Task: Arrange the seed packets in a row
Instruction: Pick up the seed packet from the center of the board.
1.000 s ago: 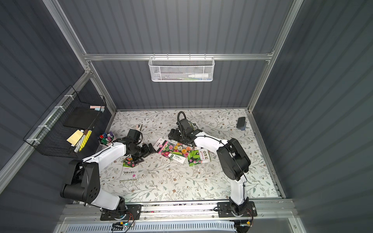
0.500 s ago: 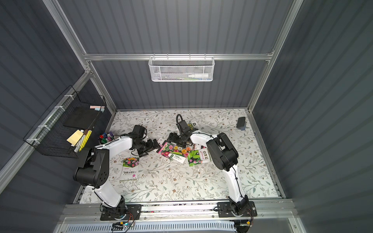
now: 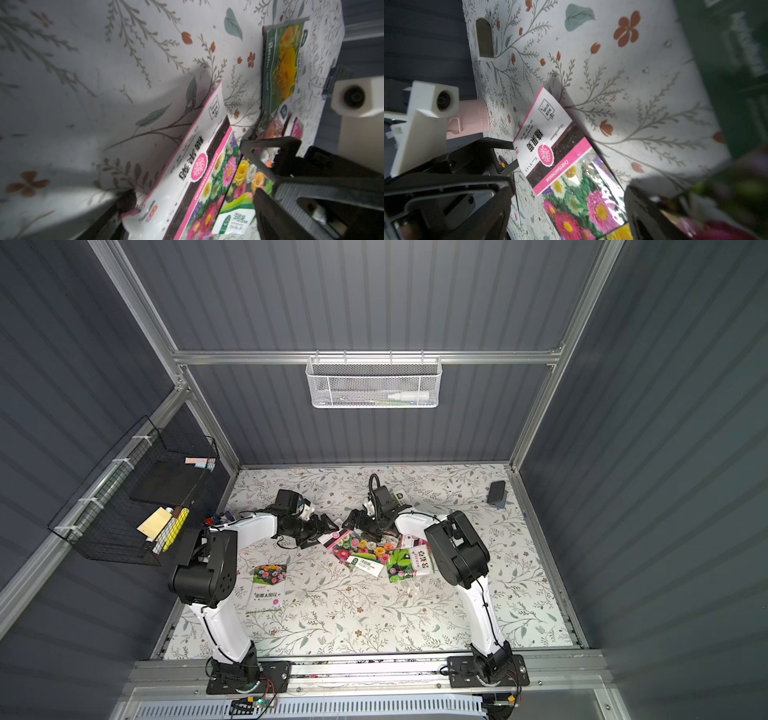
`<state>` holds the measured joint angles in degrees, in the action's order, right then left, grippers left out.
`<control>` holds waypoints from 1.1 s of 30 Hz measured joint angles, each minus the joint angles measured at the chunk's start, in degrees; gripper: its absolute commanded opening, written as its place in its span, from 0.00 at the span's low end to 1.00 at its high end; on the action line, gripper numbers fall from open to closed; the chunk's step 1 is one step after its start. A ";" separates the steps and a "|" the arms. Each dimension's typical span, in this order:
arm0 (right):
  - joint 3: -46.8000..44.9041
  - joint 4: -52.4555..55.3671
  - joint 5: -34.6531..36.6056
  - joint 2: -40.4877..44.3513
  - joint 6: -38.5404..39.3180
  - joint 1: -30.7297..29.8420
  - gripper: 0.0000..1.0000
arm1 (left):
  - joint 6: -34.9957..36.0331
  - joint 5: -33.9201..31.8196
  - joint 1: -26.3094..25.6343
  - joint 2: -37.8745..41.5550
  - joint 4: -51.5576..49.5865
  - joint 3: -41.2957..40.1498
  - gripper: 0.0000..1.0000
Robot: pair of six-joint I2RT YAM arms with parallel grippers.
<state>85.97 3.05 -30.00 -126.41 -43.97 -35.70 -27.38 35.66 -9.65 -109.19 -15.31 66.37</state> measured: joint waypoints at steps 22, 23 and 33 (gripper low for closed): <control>-8.04 -2.97 -0.83 5.51 -0.98 0.85 0.88 | -5.33 -5.42 -0.13 1.20 -2.12 0.42 0.00; -9.55 -2.47 -0.42 7.21 -1.03 0.85 0.88 | -5.66 -7.10 -0.31 2.21 -1.62 0.07 0.00; -27.67 -17.59 0.85 24.17 -15.52 -1.38 0.90 | -7.17 -29.83 -7.26 14.60 21.92 -14.78 0.00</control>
<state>58.30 -14.55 -29.15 -102.24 -59.48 -37.08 -34.54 5.82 -16.91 -94.59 6.61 51.59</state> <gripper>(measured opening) 0.900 0.054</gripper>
